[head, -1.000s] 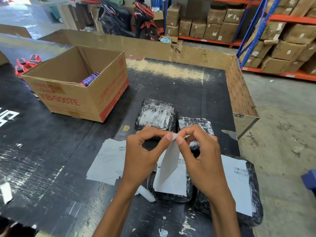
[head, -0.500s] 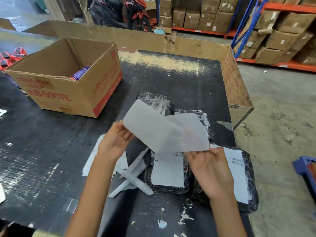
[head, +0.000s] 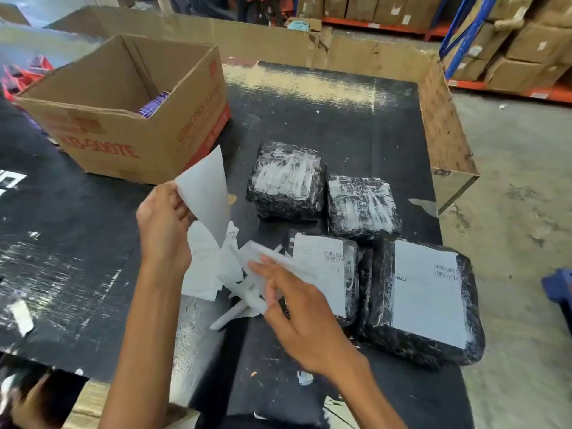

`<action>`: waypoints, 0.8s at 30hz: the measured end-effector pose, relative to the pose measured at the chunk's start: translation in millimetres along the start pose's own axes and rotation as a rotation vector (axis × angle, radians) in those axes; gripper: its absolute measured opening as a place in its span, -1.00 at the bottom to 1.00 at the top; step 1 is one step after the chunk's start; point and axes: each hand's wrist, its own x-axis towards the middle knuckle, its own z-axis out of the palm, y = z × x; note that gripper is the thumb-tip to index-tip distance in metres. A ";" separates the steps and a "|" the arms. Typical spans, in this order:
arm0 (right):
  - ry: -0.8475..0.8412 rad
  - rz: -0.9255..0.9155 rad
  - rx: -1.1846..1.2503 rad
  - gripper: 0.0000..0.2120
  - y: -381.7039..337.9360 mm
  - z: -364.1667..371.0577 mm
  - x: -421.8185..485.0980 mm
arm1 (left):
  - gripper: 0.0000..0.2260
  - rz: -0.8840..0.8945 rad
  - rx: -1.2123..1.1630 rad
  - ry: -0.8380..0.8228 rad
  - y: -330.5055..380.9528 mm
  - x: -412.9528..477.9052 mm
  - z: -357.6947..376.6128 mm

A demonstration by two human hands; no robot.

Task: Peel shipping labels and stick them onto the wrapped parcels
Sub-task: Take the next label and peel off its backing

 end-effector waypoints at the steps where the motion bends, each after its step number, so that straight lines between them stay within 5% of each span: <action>1: -0.100 0.021 -0.134 -0.78 10.1 19.4 6.2 | -0.82 0.021 -0.014 -0.008 4.9 -4.3 -0.7; 5: -0.199 0.060 -0.257 -0.79 33.8 57.8 23.5 | -0.88 0.049 0.005 -0.039 10.4 -15.5 -11.5; 11: 0.081 -0.039 -0.222 -0.79 34.7 37.7 12.9 | -0.88 0.057 0.082 -0.142 -5.8 -23.0 -26.7; 16: 0.393 0.157 -0.182 -0.79 21.4 10.3 9.3 | -0.79 0.104 0.099 -0.304 -11.3 -36.2 -14.3; 19: 0.436 0.414 0.346 -0.70 12.3 -19.0 18.6 | -0.79 0.199 0.195 -0.475 -11.0 -46.9 -5.1; 21: 0.326 0.617 0.746 -0.41 4.6 -42.1 28.2 | -0.83 0.214 0.268 -0.654 -12.0 -52.9 -2.2; 24: 0.241 0.757 0.936 -0.16 6.5 -70.2 34.6 | -0.88 0.178 0.342 -0.883 -12.4 -60.2 0.4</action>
